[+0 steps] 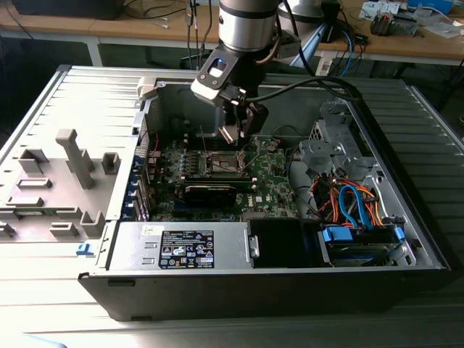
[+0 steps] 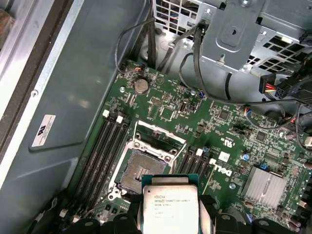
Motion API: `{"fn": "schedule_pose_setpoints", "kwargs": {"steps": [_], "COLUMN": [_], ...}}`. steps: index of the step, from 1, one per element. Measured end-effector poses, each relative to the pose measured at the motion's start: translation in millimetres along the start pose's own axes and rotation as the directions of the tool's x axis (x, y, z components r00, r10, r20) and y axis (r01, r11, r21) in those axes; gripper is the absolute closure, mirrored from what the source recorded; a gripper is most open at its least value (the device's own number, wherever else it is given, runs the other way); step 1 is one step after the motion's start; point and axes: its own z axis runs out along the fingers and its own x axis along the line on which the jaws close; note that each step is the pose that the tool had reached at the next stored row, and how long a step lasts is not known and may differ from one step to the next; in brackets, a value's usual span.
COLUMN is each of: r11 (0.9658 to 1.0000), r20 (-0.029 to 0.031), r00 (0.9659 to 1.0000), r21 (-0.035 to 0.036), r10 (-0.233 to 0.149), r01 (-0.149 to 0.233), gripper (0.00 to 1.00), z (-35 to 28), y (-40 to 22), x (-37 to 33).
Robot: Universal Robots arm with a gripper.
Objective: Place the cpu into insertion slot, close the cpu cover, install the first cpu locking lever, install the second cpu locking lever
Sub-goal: 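Place the cpu into insertion slot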
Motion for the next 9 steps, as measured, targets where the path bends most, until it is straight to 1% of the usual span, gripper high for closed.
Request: {"fn": "schedule_pose_setpoints", "kwargs": {"steps": [9], "r11": [0.9999], "r20": [0.0003], "r00": [0.9999], "r21": [-0.0003], "r10": [0.014], "r01": [-0.014], "gripper": [0.45], "z": [0.3], "y": [0.0], "x": [0.0]}}
